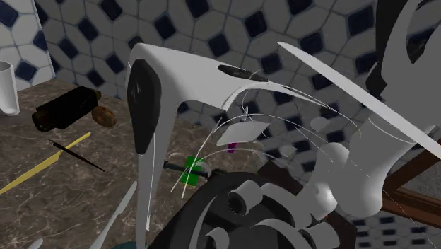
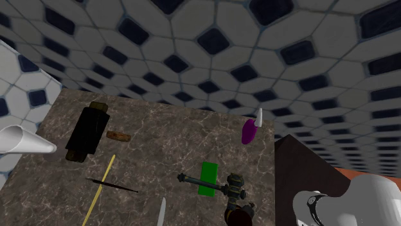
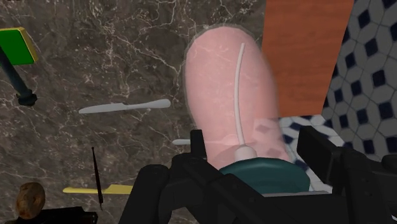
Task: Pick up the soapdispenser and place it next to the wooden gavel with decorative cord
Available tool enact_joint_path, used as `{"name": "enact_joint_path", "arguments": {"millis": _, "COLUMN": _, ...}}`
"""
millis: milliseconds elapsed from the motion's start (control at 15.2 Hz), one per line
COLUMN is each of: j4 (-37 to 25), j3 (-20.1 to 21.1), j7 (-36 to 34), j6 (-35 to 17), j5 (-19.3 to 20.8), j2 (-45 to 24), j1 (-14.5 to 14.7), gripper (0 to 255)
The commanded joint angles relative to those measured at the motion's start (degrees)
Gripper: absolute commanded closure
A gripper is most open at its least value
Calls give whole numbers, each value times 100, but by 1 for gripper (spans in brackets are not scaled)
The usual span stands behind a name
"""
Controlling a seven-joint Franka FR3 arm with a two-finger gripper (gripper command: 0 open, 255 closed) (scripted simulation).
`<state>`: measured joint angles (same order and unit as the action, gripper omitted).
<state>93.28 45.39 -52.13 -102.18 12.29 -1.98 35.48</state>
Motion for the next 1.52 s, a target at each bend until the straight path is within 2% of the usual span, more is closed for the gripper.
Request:
{"name": "enact_joint_path", "arguments": {"millis": 0, "j4": 203, "j3": -15, "j7": 0, "j6": -178, "j5": -30, "j2": 48, "j1": -21, "gripper": 255}}
{"name": "enact_joint_path", "arguments": {"millis": 726, "j4": 1078, "j3": -39, "j7": -129, "j6": -1019, "j5": -6, "j2": 85, "j1": -50, "gripper": 255}}
{"name": "enact_joint_path", "arguments": {"millis": 1452, "j4": 1764, "j3": -44, "j7": -388, "j6": -1799, "j5": 225, "j2": -92, "j1": -36, "gripper": 255}}
